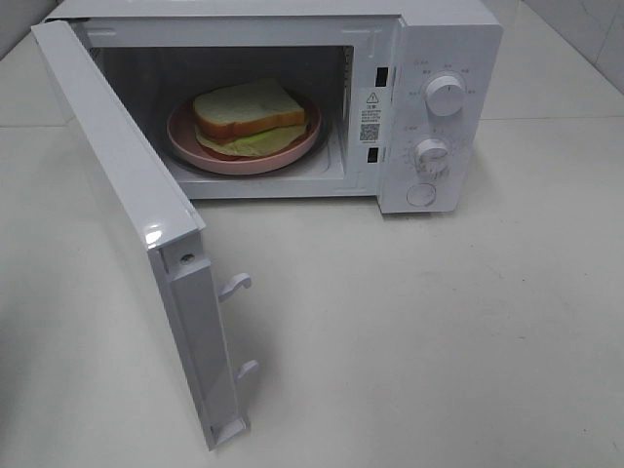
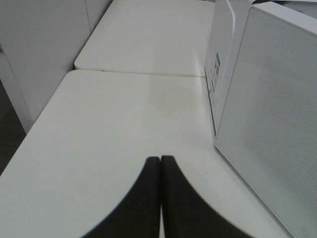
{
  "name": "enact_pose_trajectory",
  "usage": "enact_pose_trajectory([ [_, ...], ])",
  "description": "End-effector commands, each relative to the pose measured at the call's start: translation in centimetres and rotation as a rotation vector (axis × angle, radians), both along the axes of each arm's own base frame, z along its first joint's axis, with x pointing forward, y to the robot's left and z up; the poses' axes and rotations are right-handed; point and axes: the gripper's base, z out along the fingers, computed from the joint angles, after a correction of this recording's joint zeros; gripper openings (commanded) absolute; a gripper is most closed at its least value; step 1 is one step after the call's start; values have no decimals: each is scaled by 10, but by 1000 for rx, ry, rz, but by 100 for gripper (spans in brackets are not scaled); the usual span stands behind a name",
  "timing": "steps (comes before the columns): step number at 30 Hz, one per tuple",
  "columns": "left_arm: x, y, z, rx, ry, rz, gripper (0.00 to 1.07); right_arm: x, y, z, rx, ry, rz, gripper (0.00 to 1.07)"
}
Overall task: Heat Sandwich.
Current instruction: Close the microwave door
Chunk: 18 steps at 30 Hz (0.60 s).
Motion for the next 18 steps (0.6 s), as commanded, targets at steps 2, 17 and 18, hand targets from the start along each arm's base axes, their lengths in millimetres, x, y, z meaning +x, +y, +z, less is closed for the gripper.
enact_pose_trajectory([
  [2, 7, 3, -9, 13, -79, 30, 0, -4, -1, 0, -4, -32, -4, 76],
  [17, 47, 0, -26, 51, -111, -45, 0, -4, -1, 0, -4, -32, -4, 76],
  [18, 47, 0, -26, 51, -111, -45, 0, -4, -1, 0, -4, -32, -4, 76],
])
